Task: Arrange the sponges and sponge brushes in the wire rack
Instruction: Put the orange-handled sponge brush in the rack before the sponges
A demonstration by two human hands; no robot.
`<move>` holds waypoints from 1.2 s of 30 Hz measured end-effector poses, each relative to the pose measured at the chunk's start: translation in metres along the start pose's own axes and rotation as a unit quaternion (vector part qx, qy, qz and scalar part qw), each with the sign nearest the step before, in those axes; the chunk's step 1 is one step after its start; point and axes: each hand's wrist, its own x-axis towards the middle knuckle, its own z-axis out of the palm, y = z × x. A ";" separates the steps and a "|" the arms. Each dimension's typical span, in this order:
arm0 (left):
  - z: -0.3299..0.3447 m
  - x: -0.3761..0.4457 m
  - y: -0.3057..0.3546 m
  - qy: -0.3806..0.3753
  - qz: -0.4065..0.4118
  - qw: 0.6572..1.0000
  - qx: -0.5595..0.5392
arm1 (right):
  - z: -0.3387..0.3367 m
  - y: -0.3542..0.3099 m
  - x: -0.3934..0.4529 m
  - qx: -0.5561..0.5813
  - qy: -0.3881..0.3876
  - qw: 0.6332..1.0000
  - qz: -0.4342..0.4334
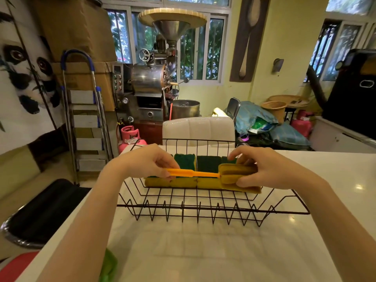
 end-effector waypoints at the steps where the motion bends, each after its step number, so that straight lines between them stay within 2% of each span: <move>1: 0.004 0.004 -0.001 0.007 -0.004 1.000 0.012 | 0.002 0.002 0.002 0.000 -0.008 1.000 0.008; 4: 0.013 0.011 0.001 0.011 -0.008 0.999 0.035 | 0.007 0.008 0.004 -0.016 -0.028 0.999 0.030; 9: 0.025 0.018 0.004 -0.110 -0.037 0.990 0.081 | 0.015 0.016 0.009 -0.064 -0.059 0.995 0.054; 16: 0.042 0.027 0.012 -0.197 -0.093 0.963 0.160 | 0.032 0.015 0.015 -0.183 -0.050 0.979 0.074; 24: 0.049 0.029 0.011 -0.190 -0.110 0.963 0.159 | 0.040 0.005 0.017 -0.288 -0.031 0.951 0.103; 29: 0.045 0.027 0.013 -0.189 -0.104 0.965 0.148 | 0.037 0.001 0.014 -0.241 -0.040 0.964 0.102; 33: 0.035 0.020 0.017 -0.172 -0.070 0.973 0.136 | 0.029 -0.005 0.010 -0.194 0.026 0.977 0.089; 36: 0.024 0.009 0.023 -0.138 -0.044 0.983 0.114 | 0.026 -0.019 0.005 -0.158 0.094 0.983 0.030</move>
